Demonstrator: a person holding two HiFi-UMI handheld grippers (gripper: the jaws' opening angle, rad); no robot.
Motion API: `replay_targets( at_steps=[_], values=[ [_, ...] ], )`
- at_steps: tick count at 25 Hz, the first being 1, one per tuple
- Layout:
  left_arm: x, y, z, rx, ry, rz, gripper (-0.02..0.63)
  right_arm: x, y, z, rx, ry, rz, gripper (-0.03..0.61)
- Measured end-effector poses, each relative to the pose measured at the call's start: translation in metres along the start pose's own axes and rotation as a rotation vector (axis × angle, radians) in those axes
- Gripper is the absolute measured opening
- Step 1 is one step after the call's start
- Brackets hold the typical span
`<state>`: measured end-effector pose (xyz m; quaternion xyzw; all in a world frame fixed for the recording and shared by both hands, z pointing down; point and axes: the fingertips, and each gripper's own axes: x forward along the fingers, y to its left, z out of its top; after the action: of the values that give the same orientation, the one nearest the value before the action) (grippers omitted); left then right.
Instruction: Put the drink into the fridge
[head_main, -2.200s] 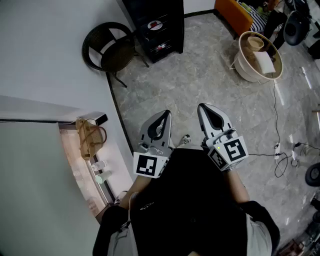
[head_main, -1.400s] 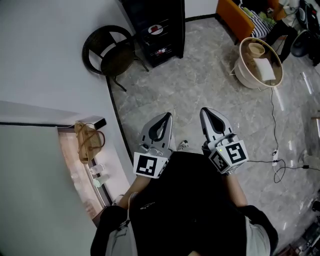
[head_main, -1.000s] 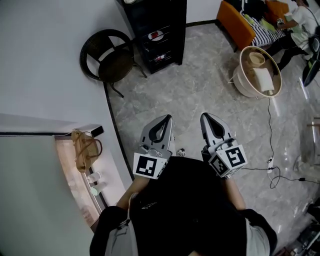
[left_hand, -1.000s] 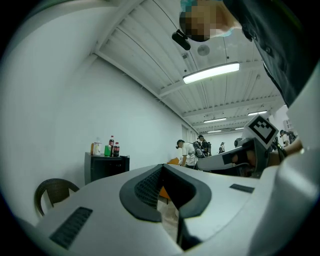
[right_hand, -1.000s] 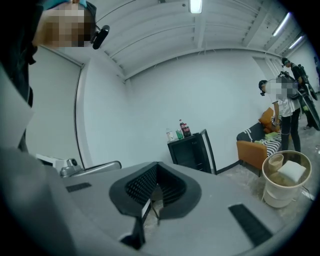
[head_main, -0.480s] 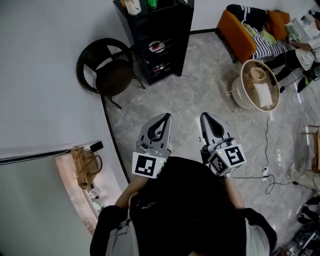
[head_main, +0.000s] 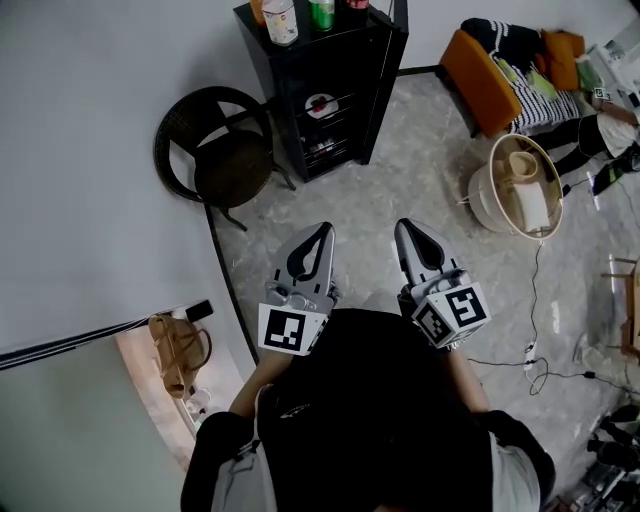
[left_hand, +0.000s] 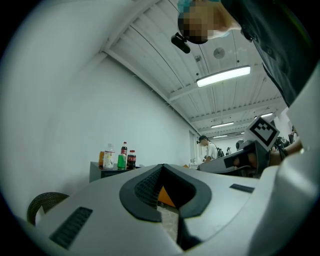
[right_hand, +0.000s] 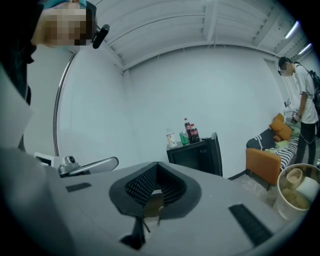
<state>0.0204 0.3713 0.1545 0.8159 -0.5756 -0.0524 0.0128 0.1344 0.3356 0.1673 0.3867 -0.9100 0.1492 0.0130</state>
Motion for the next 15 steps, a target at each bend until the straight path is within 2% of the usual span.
replay_targets(
  at_steps=[10,15],
  values=[
    [0.027,0.04,-0.011,0.008,0.038,0.074,0.009,0.057,-0.026,0.001,0.005,0.027,0.054,0.014],
    [0.06,0.063,-0.014,0.048,0.042,0.133,0.009,0.098,-0.05,0.012,0.009,0.041,0.109,0.014]
  ],
)
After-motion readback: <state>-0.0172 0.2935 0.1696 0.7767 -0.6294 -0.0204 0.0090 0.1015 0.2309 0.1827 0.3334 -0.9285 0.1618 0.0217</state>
